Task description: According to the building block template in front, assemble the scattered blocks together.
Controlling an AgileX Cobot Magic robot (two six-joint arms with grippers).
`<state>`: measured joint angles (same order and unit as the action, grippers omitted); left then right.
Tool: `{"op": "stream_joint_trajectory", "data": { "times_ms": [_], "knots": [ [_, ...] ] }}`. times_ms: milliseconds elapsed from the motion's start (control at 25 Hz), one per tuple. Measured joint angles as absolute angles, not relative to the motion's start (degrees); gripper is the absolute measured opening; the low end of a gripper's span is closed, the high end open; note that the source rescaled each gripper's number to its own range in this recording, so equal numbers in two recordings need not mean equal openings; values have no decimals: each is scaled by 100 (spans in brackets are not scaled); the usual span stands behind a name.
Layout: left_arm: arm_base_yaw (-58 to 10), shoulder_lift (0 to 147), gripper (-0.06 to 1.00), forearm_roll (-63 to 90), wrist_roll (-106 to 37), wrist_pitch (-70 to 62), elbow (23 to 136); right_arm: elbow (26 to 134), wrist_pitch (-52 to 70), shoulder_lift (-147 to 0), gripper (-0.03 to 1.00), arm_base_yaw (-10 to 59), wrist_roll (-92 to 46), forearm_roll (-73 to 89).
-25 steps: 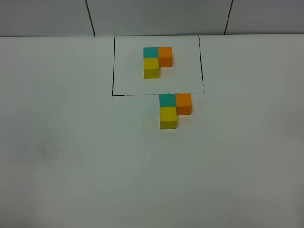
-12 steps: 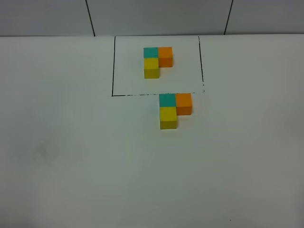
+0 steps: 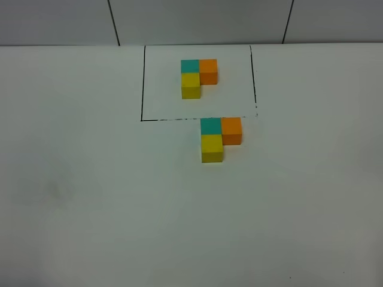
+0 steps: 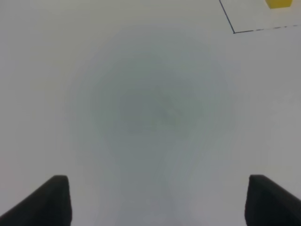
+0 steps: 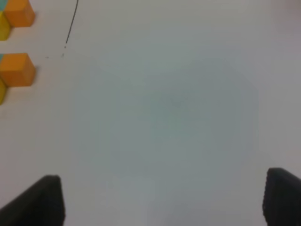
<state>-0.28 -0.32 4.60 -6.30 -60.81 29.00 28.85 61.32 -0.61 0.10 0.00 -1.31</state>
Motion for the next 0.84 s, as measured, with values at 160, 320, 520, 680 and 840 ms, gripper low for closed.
{"op": "stream_joint_trajectory", "data": {
  "times_ms": [160, 320, 520, 680, 840],
  "knots": [
    [-28, -32, 82, 460, -630, -6081, 2900, 2885, 6132, -61, 71, 10, 0, -131],
    [-28, -32, 82, 460, -630, -6081, 2900, 2885, 6132, -61, 71, 10, 0, -131],
    [-28, -32, 82, 460, -630, -6081, 2900, 2885, 6132, -61, 71, 10, 0, -131],
    [-28, -32, 82, 460, -630, -6081, 2900, 2885, 6132, -61, 71, 10, 0, -131],
    [-28, -32, 82, 460, -630, -6081, 2900, 2885, 6132, -61, 71, 10, 0, -131]
  ]
}}
